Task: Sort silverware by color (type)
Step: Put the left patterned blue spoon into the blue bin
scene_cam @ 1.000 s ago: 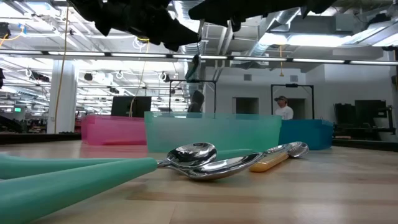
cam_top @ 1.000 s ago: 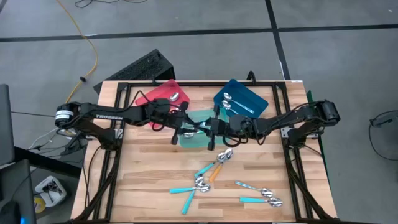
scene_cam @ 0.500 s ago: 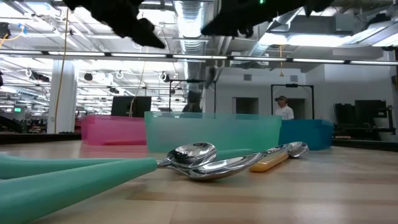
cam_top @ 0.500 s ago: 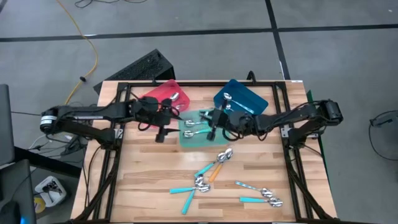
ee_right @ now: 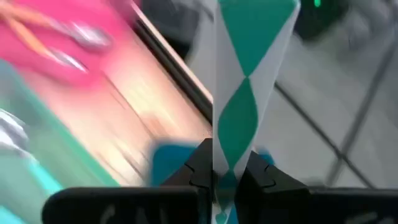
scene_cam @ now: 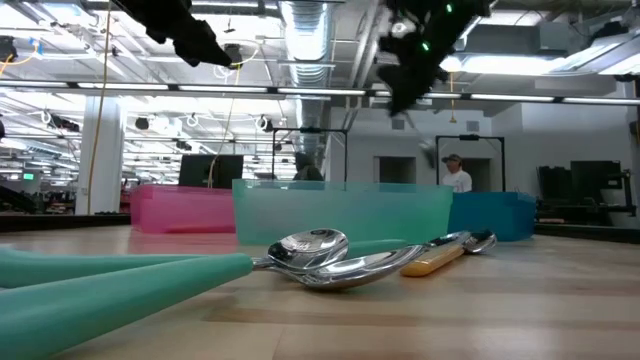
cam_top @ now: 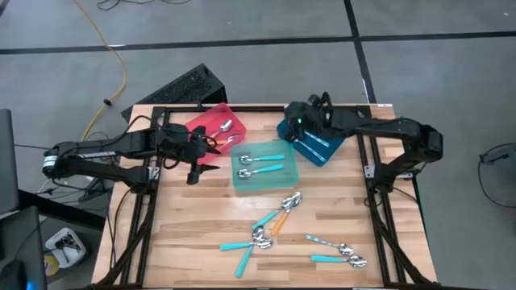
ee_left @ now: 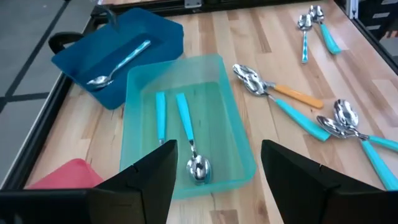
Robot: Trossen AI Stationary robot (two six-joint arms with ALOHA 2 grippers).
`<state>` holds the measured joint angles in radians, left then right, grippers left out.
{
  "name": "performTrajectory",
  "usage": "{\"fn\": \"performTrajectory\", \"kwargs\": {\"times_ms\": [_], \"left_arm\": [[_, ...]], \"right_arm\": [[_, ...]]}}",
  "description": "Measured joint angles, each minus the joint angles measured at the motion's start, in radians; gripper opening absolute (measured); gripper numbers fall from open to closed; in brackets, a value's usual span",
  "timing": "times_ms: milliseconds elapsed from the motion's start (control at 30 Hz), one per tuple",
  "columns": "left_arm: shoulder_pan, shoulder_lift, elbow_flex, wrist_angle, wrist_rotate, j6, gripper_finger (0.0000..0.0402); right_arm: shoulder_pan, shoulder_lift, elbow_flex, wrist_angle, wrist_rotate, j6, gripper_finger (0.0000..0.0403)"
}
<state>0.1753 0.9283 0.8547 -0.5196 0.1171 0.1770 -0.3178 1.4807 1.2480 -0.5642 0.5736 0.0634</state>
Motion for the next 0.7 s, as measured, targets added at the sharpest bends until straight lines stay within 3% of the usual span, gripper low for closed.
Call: {"fn": "performTrajectory", "kwargs": {"times_ms": [200,467,700], "left_arm": [[0.000,-0.022,0.000,-0.018,0.000,-0.006,0.0218],[0.000,-0.022,-0.010,-0.006,0.009,-0.014,0.0218],[0.000,-0.021,-0.032,-0.006,0.009,-0.007,0.0218]], "right_arm": [[-0.135,0.041,-0.001,-0.128,-0.080,0.049,0.0055],[-0.224,0.139,0.000,-0.178,-0.264,0.045,0.0055],[-0.269,0.239,0.027,-0.259,-0.299,0.015,0.0055]]}}
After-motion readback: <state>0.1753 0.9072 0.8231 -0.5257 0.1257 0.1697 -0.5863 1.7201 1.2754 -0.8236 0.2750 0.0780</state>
